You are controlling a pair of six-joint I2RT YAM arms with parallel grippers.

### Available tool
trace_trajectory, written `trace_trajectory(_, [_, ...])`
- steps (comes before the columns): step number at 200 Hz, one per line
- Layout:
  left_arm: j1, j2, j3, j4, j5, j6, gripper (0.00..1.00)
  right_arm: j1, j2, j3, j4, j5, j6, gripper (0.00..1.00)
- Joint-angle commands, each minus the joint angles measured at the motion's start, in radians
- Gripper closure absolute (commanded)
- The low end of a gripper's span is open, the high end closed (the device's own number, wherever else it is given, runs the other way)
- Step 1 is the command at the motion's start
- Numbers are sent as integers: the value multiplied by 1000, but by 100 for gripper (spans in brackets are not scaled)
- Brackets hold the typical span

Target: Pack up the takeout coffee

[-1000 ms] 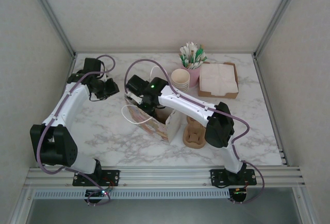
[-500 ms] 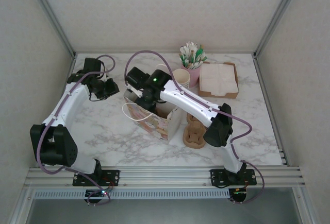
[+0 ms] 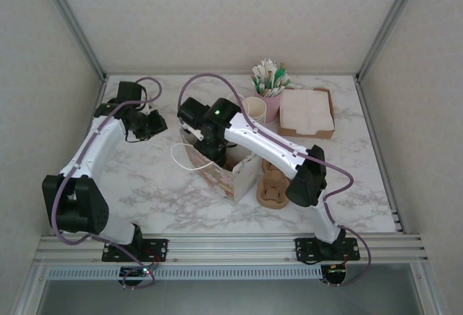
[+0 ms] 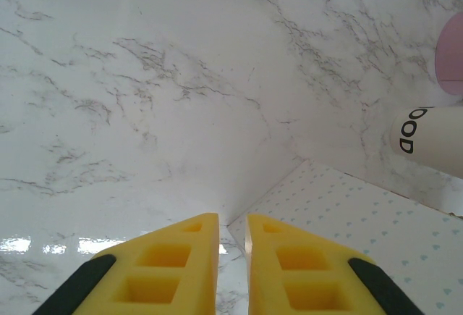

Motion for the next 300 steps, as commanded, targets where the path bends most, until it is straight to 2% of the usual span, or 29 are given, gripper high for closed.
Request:
trace_trajectory(1, [0,-12,-9,-11,11,10,82,-4,31,-48,13,-28,18,43])
trace_trajectory(79, [0,-13,-8,-11,10,10,82,-6,49,-192,78,-47,58,43])
trace_trajectory(125, [0,-24,-8,-4,39,17,79,-5,-8,-155,81,-19,70,43])
trace_trajectory(170, [-1,-93,-35,53,98,28,65,-6,-71,-58,52,49,88,42])
trace_trajectory(205, [-4,-129,-43,83,143,39,57,-5,-107,-61,30,65,117,42])
trace_trajectory(236, [-4,-184,-60,124,201,52,34,-5,-124,-102,25,74,143,43])
trace_trajectory(247, [-5,-203,-61,133,219,62,30,-5,-131,-116,30,75,149,43])
trace_trajectory(300, [-22,-247,-62,153,334,105,32,-5,-140,-142,21,73,163,44])
